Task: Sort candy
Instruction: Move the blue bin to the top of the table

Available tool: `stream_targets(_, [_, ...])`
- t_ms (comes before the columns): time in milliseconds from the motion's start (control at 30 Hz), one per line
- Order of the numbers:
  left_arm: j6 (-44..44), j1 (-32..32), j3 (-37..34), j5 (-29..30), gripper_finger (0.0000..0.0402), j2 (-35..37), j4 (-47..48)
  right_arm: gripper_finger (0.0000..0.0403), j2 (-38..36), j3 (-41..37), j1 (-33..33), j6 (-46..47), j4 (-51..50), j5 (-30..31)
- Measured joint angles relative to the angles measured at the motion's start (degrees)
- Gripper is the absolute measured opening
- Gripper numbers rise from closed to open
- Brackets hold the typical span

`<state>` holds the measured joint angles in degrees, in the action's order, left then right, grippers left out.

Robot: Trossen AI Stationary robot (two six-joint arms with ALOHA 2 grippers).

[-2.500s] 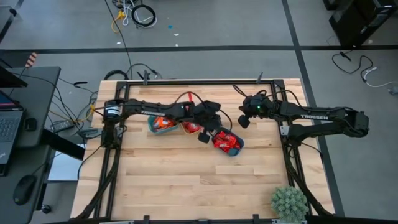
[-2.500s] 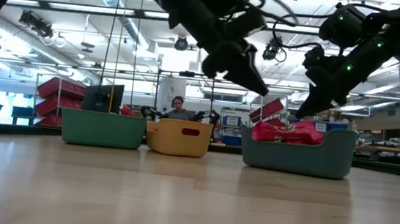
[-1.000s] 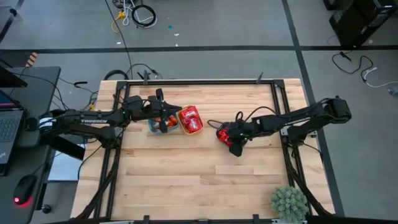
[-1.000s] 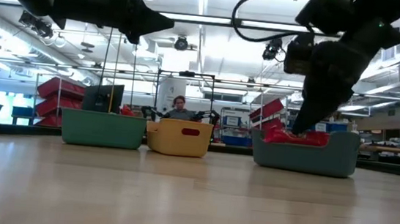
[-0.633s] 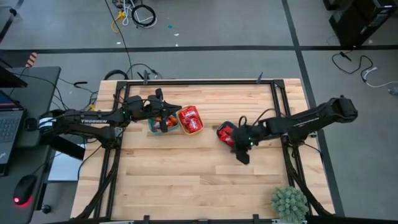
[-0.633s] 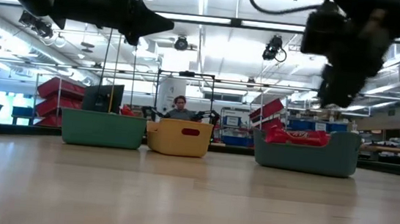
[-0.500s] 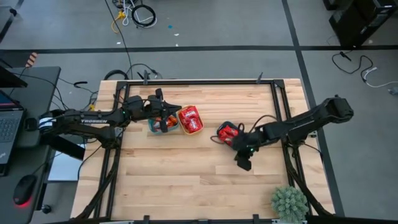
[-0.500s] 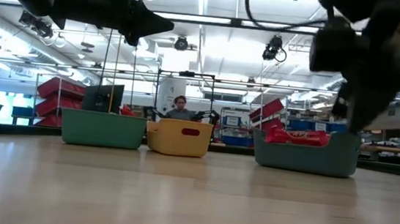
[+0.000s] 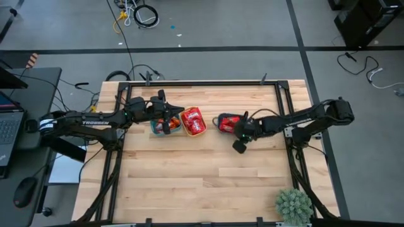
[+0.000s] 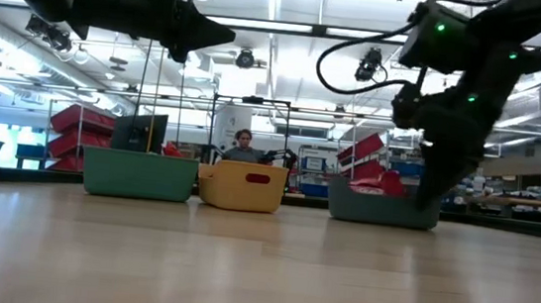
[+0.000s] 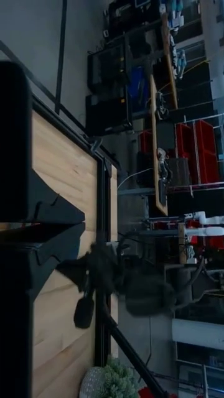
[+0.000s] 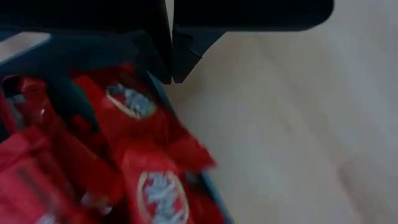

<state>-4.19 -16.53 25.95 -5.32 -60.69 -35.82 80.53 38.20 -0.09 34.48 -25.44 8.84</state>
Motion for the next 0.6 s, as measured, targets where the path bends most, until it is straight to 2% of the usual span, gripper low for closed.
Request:
stream_targets(133, [0.02, 0.0, 0.01, 0.04, 0.0002, 0.0, 0.14, 0.0, -0.78, -0.02, -4.18, -5.8, 4.71, 0.29])
stream_targets(300, [0.35, 0.0, 0.03, 0.2, 0.0002, 0.0, 0.96, 0.0, -0.7, 0.01, -6.13, -11.39, 11.62, -5.4])
stream_targets(600, [1.67, 0.0, 0.03, 0.2, 0.0002, 0.0, 1.23, 0.0, 8.55, 0.0, -9.36, -14.68, 14.2, -5.68])
